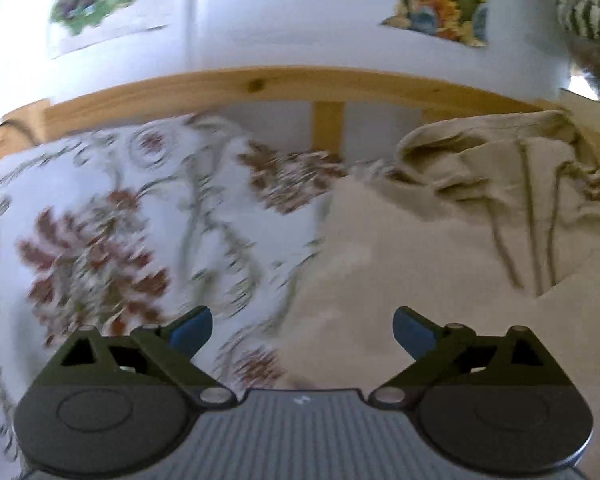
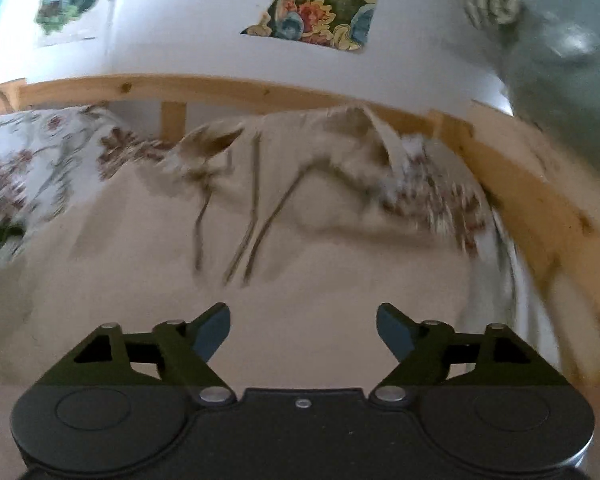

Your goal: Fold large clothes

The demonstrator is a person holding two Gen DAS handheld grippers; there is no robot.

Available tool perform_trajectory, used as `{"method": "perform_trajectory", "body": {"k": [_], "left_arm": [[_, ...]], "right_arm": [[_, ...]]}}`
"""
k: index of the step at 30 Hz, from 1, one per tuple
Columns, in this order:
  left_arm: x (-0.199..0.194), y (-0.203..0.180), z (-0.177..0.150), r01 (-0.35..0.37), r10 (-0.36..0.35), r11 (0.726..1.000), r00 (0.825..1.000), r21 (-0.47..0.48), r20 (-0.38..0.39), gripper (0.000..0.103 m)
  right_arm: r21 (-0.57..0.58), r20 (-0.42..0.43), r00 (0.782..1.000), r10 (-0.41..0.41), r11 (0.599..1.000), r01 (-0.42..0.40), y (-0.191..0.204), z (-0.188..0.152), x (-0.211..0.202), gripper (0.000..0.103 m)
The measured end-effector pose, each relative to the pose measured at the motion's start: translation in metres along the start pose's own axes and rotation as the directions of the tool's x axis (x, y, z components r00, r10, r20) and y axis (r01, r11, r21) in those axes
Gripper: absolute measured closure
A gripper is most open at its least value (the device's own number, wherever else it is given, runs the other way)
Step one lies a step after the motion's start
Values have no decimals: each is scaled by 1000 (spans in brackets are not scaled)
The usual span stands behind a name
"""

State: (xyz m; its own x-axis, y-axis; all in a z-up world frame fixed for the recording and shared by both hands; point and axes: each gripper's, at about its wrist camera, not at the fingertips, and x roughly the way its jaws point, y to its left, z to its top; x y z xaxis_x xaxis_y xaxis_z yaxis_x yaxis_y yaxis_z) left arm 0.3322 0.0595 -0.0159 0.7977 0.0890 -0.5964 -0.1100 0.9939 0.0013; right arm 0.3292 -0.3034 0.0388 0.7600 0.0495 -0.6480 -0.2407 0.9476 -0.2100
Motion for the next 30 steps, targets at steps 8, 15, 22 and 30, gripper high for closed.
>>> {"method": "perform_trajectory", "body": {"k": [8, 15, 22, 30], "left_arm": [[-5, -19, 42, 21, -21, 999, 1000, 28, -5, 3], [-13, 2, 49, -1, 1, 1000, 1000, -14, -27, 1], [-11, 0, 51, 1, -3, 999, 999, -51, -38, 1], [-29, 7, 44, 126, -121, 980, 992, -157, 40, 1]], "right_arm": [[130, 202, 939, -278, 958, 255, -28, 115, 89, 23], [39, 98, 943, -317, 948, 314, -32, 131, 156, 59], [104, 283, 903, -324, 946, 307, -43, 91, 105, 99], [-72, 541, 803, -251, 937, 341, 10, -16, -6, 99]]}}
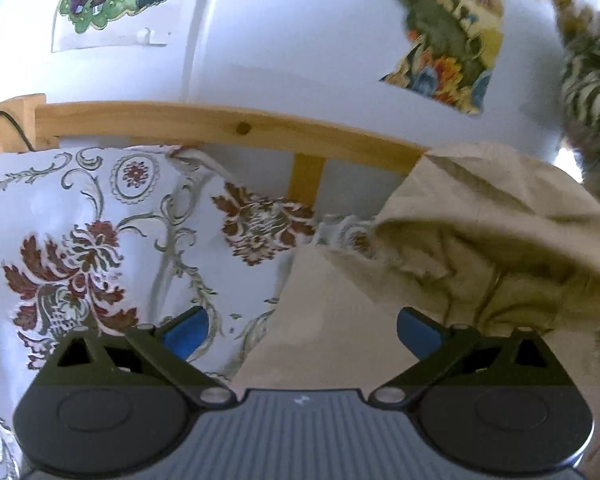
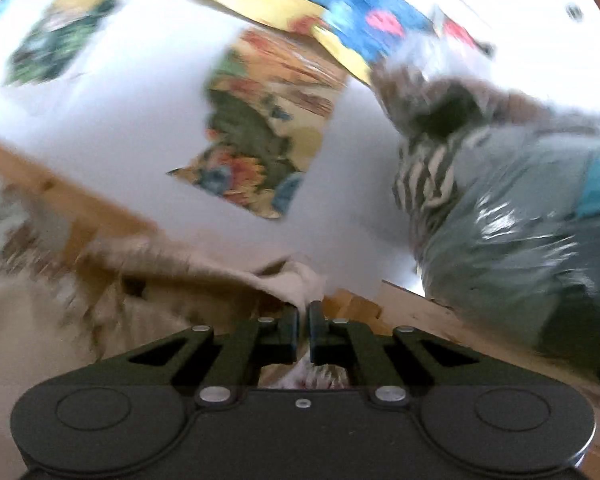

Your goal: Fold large clothes

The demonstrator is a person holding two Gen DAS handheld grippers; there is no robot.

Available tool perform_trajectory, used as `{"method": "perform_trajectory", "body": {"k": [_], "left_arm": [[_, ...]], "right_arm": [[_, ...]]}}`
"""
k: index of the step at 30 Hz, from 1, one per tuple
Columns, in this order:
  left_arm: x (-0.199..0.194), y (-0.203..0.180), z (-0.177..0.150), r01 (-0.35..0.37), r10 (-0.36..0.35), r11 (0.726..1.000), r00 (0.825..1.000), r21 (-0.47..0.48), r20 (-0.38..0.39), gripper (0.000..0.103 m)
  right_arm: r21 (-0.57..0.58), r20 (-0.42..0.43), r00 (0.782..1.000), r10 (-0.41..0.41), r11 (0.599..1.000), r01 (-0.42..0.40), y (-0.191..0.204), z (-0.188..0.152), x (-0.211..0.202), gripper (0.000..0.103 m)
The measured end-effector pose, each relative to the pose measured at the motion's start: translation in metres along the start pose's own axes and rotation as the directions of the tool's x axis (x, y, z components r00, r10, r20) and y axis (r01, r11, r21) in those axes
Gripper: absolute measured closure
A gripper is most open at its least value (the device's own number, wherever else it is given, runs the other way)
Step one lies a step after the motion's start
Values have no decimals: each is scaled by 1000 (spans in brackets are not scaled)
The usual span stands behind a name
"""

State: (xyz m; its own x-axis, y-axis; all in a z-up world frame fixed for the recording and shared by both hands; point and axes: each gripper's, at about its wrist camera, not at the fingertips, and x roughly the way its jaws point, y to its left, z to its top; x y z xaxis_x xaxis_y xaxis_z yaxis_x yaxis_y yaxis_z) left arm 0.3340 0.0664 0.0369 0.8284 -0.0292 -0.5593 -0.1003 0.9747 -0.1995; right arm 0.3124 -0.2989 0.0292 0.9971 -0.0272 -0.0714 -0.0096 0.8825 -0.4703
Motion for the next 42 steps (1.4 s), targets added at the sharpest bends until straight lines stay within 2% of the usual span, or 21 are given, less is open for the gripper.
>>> {"method": "perform_trajectory", "body": {"k": [4, 6, 9, 12, 14, 16, 19, 21, 24, 25, 26, 28, 29, 30, 32, 33, 36, 37, 38, 40, 42], "left_arm": [[4, -3, -19, 47, -48, 999, 998, -4, -37, 1], [6, 1, -32, 90, -94, 994, 993, -60, -66, 1], [0, 16, -55, 146, -167, 972, 981, -185, -99, 1], [-2, 31, -68, 158, -191, 963, 972, -220, -134, 1], [0, 36, -70, 162, -198, 961, 968, -223, -152, 1], [4, 35, -68, 160, -197, 963, 967, -215, -164, 1], [15, 21, -66, 174, -210, 967, 958, -188, -194, 1], [27, 9, -66, 172, -209, 971, 948, -166, -240, 1], [48, -11, -69, 176, -207, 976, 928, -126, -309, 5], [55, -16, -70, 174, -208, 976, 921, -129, -330, 8], [65, -20, -72, 166, -209, 975, 908, -145, -364, 14], [89, -25, -75, 167, -247, 963, 865, -213, -437, 33], [98, -26, -77, 169, -272, 952, 847, -254, -456, 55], [104, -27, -78, 163, -279, 947, 846, -278, -454, 81], [108, -32, -73, 156, -261, 952, 864, -264, -431, 95], [104, -36, -70, 160, -246, 958, 885, -237, -395, 97], [86, -52, -72, 192, -204, 979, 938, -69, -282, 98], [86, -57, -78, 186, -186, 982, 941, -24, -281, 98], [89, -60, -83, 182, -171, 983, 937, 8, -304, 97], [94, -60, -95, 170, -156, 985, 931, 14, -329, 93], [89, -56, -98, 168, -166, 985, 933, -22, -320, 86]], "right_arm": [[-70, -64, 998, 30, 997, -34, 12, -39, -52, 98], [-11, -149, 988, 34, 999, -36, 8, -53, -59, 97], [115, -310, 948, 79, 992, -45, -4, -67, -50, 81], [211, -404, 904, 141, 976, -58, -15, -79, -54, 67], [279, -432, 884, 179, 958, -58, -26, -85, -64, 49], [327, -433, 882, 187, 944, -40, -38, -88, -78, 38], [432, -401, 887, 231, 901, -39, -57, -84, -85, 37], [568, -371, 884, 284, 823, -26, -75, -81, -80, 36], [797, -267, 869, 416, 603, -44, -100, -82, -64, 32], [847, -254, 856, 450, 532, -28, -103, -86, -55, 24], [888, -258, 830, 494, 460, 3, -103, -92, -41, 24], [925, -274, 787, 553, 374, 59, -97, -101, -16, 27], [928, -285, 770, 571, 366, 72, -93, -103, -5, 34], [918, -308, 755, 579, 388, 77, -86, -104, 5, 40], [875, -334, 743, 579, 484, 16, -70, -98, 22, 78], [837, -352, 754, 555, 547, -13, -62, -91, 28, 80], [699, -283, 851, 442, 703, -132, -47, -69, 20, 86], [615, -256, 882, 396, 771, -167, -40, -62, 13, 86], [528, -248, 898, 364, 828, -190, -31, -60, 8, 86], [432, -322, 884, 338, 884, -180, -15, -73, 10, 86], [401, -397, 860, 322, 903, -153, -9, -94, 12, 85]]}}
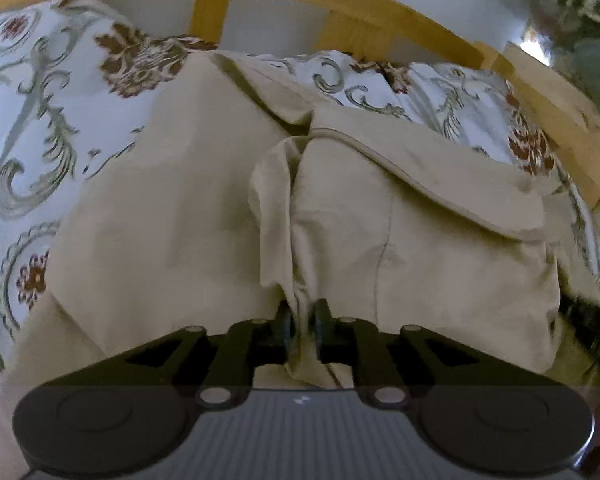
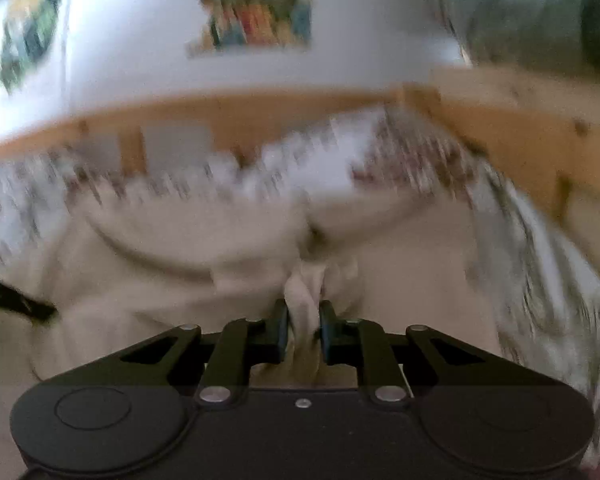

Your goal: Fold large clothes

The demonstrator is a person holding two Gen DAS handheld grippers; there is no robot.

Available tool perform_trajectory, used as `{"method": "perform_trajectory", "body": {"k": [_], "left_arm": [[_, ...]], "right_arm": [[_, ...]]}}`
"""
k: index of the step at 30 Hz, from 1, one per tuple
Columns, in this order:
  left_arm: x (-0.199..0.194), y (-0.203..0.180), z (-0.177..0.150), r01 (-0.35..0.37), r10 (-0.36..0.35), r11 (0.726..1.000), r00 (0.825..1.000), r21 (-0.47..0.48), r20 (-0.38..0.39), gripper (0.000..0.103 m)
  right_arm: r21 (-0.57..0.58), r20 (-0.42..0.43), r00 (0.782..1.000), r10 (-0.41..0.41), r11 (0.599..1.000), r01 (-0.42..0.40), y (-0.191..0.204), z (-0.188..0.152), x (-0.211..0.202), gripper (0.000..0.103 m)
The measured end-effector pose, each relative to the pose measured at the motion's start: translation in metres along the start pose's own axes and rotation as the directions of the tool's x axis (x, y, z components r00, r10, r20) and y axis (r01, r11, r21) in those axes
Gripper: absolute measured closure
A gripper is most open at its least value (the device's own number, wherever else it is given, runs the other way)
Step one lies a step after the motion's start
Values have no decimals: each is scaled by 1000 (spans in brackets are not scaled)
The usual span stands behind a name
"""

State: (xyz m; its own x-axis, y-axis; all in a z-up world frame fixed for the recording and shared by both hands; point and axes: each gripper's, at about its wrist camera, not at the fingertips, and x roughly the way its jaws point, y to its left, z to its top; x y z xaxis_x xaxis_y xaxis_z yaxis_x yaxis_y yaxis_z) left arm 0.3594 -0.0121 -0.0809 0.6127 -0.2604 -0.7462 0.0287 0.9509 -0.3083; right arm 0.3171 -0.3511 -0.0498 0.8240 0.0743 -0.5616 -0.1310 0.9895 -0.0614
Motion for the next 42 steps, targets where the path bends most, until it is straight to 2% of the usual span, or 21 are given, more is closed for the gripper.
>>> {"method": "perform_trajectory", "body": {"k": [1, 2, 3, 4, 5, 6, 8, 9, 11, 12, 15, 19, 22, 27, 31, 34, 36, 39, 42], "left_arm": [[-2, 1, -2, 0, 0, 1000, 1000, -15, -1, 83], [-5, 4, -4, 1, -1, 1000, 1000, -27, -4, 75], [-6, 6, -4, 0, 0, 999, 1000, -35, -10, 66], [-9, 7, -4, -5, 4, 999, 1000, -42, -13, 60], [-14, 9, -7, -7, 7, 999, 1000, -48, -9, 50], [-18, 11, -10, -11, 11, 999, 1000, -52, 1, 42], [-16, 8, -9, -52, 52, 998, 999, -38, -6, 37], [-14, 8, -10, -88, 87, 996, 996, -23, -26, 36], [-17, 9, -10, -86, 86, 996, 996, -26, -34, 34], [-24, 10, -12, -84, 83, 996, 996, -38, -32, 28], [-49, 16, -22, -69, 69, 996, 998, -51, 1, 12], [-88, 12, -50, -71, 69, 997, 997, 42, 39, 7], [-120, 4, -83, -71, 59, 986, 995, 149, 86, 1], [-157, -8, -132, -49, 29, 940, 998, 337, 64, 1], [-174, -13, -157, -25, 21, 908, 1000, 419, 13, 1], [-177, -16, -180, -56, 62, 873, 998, 484, 4, 1], [-172, -20, -191, -77, 102, 853, 995, 516, -21, 1], [-170, -23, -204, -103, 124, 816, 992, 569, 2, 1], [-171, -31, -213, -78, 88, 765, 996, 639, 17, 1]], "right_arm": [[-3, -10, 1000, -15, 1000, 15, -1, -7, 0, 79], [-3, -9, 1000, -28, 1000, 28, -3, -11, -4, 70], [-2, -1, 999, -37, 999, 37, -6, -12, -9, 66], [-3, 10, 999, -52, 999, 52, -7, -10, -15, 58], [-4, 26, 998, -63, 998, 63, -7, -9, -20, 52], [-7, 51, 996, -72, 997, 72, -7, -7, -25, 49], [-30, 91, 992, -93, 995, 96, -3, -4, -31, 39], [-44, 82, 991, -101, 993, 105, -3, -2, -29, 37], [-83, -19, 988, -152, 985, 150, -3, -3, -12, 35], [-73, -46, 987, -152, 986, 148, -7, -5, -10, 35], [1, 2, 992, -129, 992, 129, -14, -7, -35, 31], [-20, 52, 997, -59, 998, 60, -9, -15, -92, 15], [-58, 38, 999, 26, 998, -24, 2, -34, -140, 2], [-136, -54, 992, 113, 983, -120, 33, -83, -202, 1], [-234, -127, 986, 106, 963, -133, 52, -118, -232, 1], [-341, -153, 984, 89, 930, -137, 64, -134, -242, 1], [-400, -162, 985, 65, 908, -126, 70, -140, -240, 1], [-468, -147, 989, 27, 879, -94, 79, -147, -230, 1], [-529, -137, 990, 7, 845, -80, 92, -153, -217, 1]]}}
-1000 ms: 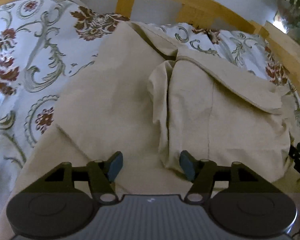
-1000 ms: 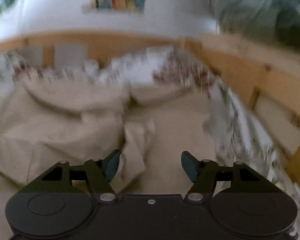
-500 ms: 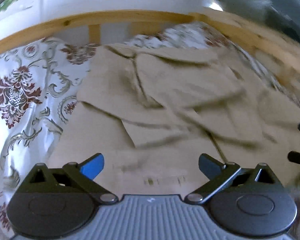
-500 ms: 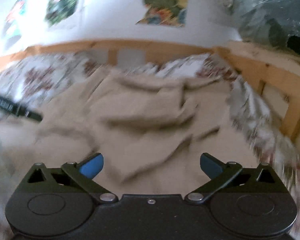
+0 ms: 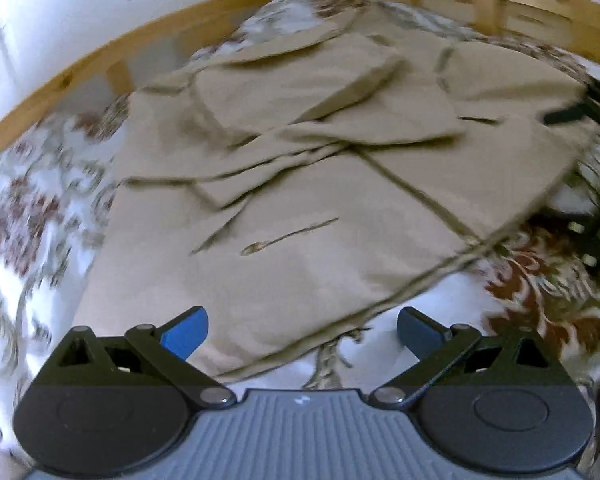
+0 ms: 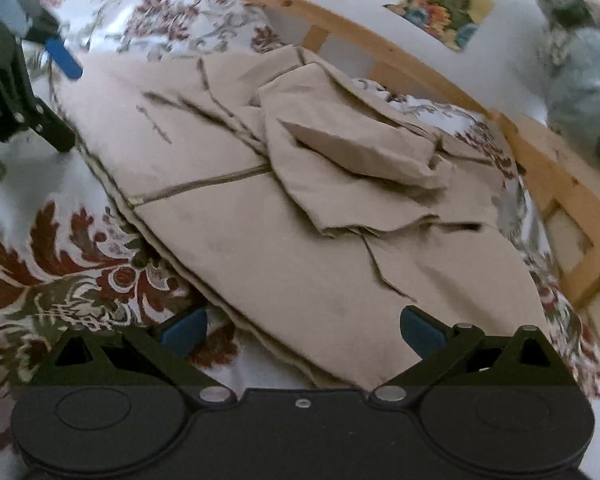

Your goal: Fold large clothes

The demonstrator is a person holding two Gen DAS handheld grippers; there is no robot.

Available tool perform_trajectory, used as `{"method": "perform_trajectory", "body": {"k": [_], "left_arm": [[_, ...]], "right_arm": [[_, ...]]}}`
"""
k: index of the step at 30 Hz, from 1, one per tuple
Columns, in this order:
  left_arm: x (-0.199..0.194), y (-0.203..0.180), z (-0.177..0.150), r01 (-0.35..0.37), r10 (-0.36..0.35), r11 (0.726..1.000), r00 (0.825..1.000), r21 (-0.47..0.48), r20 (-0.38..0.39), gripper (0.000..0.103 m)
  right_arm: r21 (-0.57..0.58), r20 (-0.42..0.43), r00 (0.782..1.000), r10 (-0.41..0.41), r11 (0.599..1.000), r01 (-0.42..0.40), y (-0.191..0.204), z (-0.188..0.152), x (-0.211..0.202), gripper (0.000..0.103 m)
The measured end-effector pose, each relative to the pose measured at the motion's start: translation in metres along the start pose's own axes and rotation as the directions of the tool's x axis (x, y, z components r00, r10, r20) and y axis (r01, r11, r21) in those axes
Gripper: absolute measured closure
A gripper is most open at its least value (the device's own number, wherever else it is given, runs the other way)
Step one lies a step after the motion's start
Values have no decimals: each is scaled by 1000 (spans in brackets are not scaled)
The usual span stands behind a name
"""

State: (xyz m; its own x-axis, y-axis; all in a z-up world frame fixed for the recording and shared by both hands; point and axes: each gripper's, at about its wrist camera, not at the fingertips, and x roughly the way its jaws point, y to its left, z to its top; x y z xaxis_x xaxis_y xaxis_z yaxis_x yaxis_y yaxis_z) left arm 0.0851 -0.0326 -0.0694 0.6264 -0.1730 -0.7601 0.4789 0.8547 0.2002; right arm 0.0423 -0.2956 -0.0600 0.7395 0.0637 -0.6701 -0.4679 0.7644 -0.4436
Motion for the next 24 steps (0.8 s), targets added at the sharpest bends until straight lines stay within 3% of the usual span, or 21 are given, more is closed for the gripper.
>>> {"method": "perform_trajectory", "body": {"k": [4, 6, 8, 10, 14, 16, 19, 20, 21, 22, 24], "left_arm": [[2, -16, -5, 13, -16, 994, 999, 108, 27, 1], [4, -21, -8, 7, -12, 990, 999, 141, 30, 1], [5, -21, -8, 0, -6, 990, 999, 144, 41, 1], [6, -16, -5, -22, 15, 991, 998, 130, 54, 2], [7, 3, -1, -148, 144, 983, 988, 106, 48, 18], [7, 19, 1, -227, 226, 973, 974, 49, 17, 27], [3, 45, 1, -276, 276, 961, 961, -38, 12, 40], [3, 52, 1, -279, 280, 958, 960, -60, 12, 51], [3, 57, 1, -281, 282, 957, 959, -70, 9, 77], [4, 61, 1, -284, 285, 955, 958, -79, 1, 84], [6, 66, 1, -274, 275, 956, 961, -105, -6, 84]], "right_arm": [[-16, 51, 998, -33, 999, 34, 8, 5, 7, 3], [10, 82, 996, -32, 999, 31, 4, 9, 6, 17], [47, 110, 994, -1, 999, -4, -1, 16, 1, 54], [74, 153, 988, 5, 997, -17, -5, 25, -5, 78], [176, 210, 978, -1, 984, -37, -21, 42, -13, 85], [214, 220, 976, -8, 976, -40, -30, 47, -14, 85], [230, 220, 975, -13, 972, -39, -36, 49, -15, 85], [233, 218, 976, -17, 972, -35, -36, 48, -15, 85], [237, 213, 977, -19, 971, -32, -35, 47, -15, 85], [246, 204, 979, -26, 969, -25, -34, 46, -16, 84], [277, 176, 983, -52, 961, 1, -27, 39, -17, 74]]}}
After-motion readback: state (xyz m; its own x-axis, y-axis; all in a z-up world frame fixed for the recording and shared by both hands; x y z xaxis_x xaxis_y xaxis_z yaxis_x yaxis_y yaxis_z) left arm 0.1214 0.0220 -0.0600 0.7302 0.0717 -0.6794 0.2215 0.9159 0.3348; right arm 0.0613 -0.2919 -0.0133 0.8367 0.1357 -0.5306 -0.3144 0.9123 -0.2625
